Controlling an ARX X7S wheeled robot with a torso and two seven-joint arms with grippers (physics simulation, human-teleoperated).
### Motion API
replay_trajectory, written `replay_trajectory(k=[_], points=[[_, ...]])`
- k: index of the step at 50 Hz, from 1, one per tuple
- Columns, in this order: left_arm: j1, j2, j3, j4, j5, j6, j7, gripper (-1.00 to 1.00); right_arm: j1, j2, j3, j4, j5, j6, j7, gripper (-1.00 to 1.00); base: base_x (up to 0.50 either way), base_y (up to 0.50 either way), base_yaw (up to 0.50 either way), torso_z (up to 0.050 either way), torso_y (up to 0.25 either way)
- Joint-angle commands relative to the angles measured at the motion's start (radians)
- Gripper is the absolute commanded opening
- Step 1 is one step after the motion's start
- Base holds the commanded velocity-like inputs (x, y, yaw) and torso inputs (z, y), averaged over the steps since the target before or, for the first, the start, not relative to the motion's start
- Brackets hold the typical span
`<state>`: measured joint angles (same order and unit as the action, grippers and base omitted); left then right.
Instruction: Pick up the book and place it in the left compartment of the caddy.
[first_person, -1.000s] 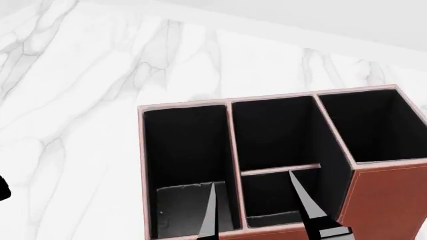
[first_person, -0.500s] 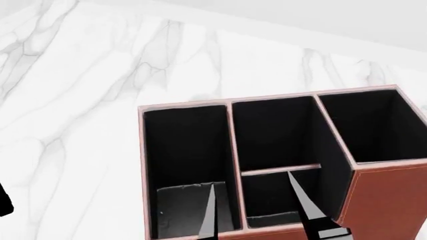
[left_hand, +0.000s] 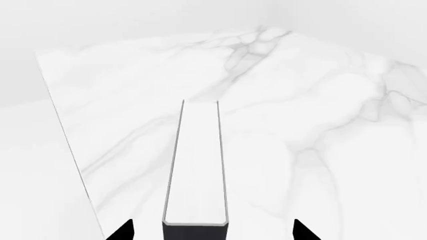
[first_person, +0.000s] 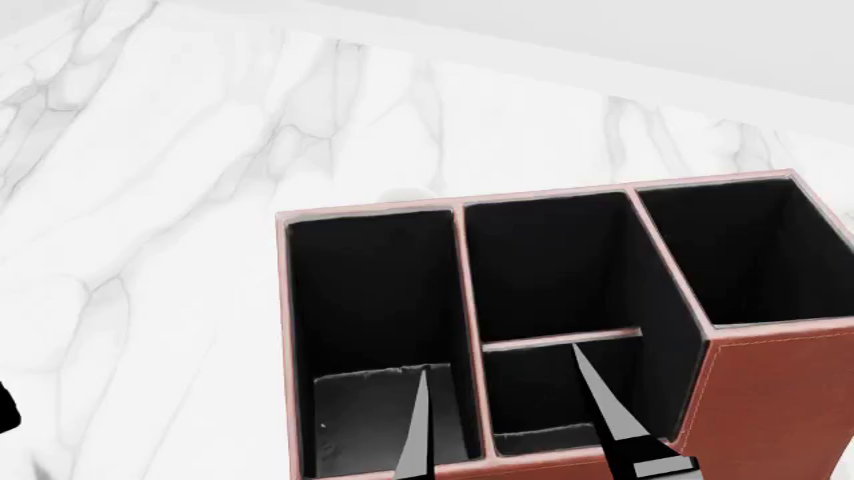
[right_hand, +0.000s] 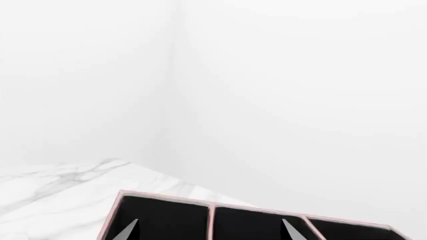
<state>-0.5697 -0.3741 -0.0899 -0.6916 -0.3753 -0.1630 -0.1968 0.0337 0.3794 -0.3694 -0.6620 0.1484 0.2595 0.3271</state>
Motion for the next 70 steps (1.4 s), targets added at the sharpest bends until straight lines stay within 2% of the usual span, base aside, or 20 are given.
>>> replay_trajectory(k=[1,9,13,14,16,20,21,23,28,33,37,41,43,45,48,57,61,63,70], points=[[-0.053,0.003,-0.002,-0.141,0.017,0.076,0.016,1.00,0.001,0.002,-0.002,0.003,0.002,-0.002,0.003,1.00,0.00,0.00,0.00,0.000,0.000],[-0.138,0.003,0.001,-0.356,0.044,0.189,0.044,1.00,0.001,0.004,-0.003,0.003,0.004,-0.001,0.005,1.00,0.00,0.00,0.00,0.000,0.000],[-0.207,0.012,0.008,-0.559,0.067,0.315,0.078,1.00,0.000,0.005,-0.003,0.004,0.004,-0.002,0.006,1.00,0.00,0.00,0.00,0.000,0.000],[-0.215,0.012,0.010,-0.576,0.071,0.323,0.079,1.00,0.001,0.005,-0.003,0.003,0.005,-0.001,0.007,1.00,0.00,0.00,0.00,0.000,0.000],[-0.199,0.007,0.015,-0.486,0.069,0.249,0.062,1.00,0.002,0.005,-0.004,0.001,0.005,0.001,0.007,1.00,0.00,0.00,0.00,0.000,0.000],[-0.201,0.008,0.017,-0.488,0.072,0.246,0.059,1.00,0.002,0.006,-0.005,0.006,0.005,-0.003,0.008,1.00,0.00,0.00,0.00,0.000,0.000],[-0.205,0.009,0.018,-0.499,0.074,0.253,0.061,-1.00,0.001,0.007,-0.005,0.006,0.005,-0.004,0.008,1.00,0.00,0.00,0.00,0.000,0.000],[-0.192,0.008,0.019,-0.462,0.071,0.229,0.058,-1.00,0.001,0.007,-0.005,0.005,0.005,-0.003,0.009,1.00,0.00,0.00,0.00,0.000,0.000],[-0.215,0.009,0.026,-0.513,0.081,0.263,0.071,-1.00,0.003,0.007,-0.010,0.000,0.004,0.004,0.011,1.00,0.00,0.00,0.00,0.000,0.000],[-0.180,0.004,0.017,-0.419,0.067,0.207,0.046,-1.00,0.001,0.008,-0.010,0.012,0.004,-0.010,0.010,1.00,0.00,0.00,0.00,0.000,0.000],[-0.223,0.012,0.020,-0.565,0.083,0.313,0.071,-1.00,0.002,0.008,-0.012,0.019,0.004,-0.017,0.009,1.00,0.00,0.00,0.00,0.000,0.000],[-0.231,0.008,0.018,-0.572,0.087,0.317,0.061,-1.00,0.002,0.009,-0.014,0.017,0.004,-0.014,0.010,1.00,0.00,0.00,0.00,0.000,0.000],[-0.153,-0.004,0.009,-0.335,0.060,0.143,0.002,-1.00,0.003,0.010,-0.013,0.009,0.005,-0.006,0.013,1.00,0.00,0.00,0.00,0.000,0.000],[-0.129,-0.004,-0.007,-0.294,0.047,0.142,-0.016,-1.00,0.003,0.010,-0.013,0.009,0.005,-0.005,0.014,1.00,0.00,0.00,0.00,0.000,0.000],[-0.064,-0.014,-0.033,-0.072,0.011,0.011,-0.090,-1.00,0.004,0.010,-0.018,0.009,0.003,-0.004,0.014,1.00,0.00,0.00,0.00,0.000,0.000],[0.074,-0.031,-0.088,0.521,-0.117,-0.210,-0.202,-1.00,0.005,0.012,-0.020,0.004,0.005,-0.001,0.016,1.00,0.00,0.00,0.00,0.000,0.002],[0.084,-0.044,-0.083,0.679,-0.157,-0.280,-0.219,-1.00,0.005,0.013,-0.020,0.001,0.006,0.000,0.018,1.00,0.00,0.00,0.00,0.000,0.002],[0.064,-0.071,-0.082,0.834,-0.215,-0.394,-0.259,-1.00,0.005,0.014,-0.020,0.001,0.007,-0.001,0.018,1.00,0.00,0.00,0.00,0.000,0.000],[0.038,-0.083,-0.052,0.971,-0.264,-0.472,-0.274,-1.00,0.006,0.016,-0.018,-0.005,0.010,0.002,0.021,1.00,0.00,0.00,0.00,0.000,0.001]])
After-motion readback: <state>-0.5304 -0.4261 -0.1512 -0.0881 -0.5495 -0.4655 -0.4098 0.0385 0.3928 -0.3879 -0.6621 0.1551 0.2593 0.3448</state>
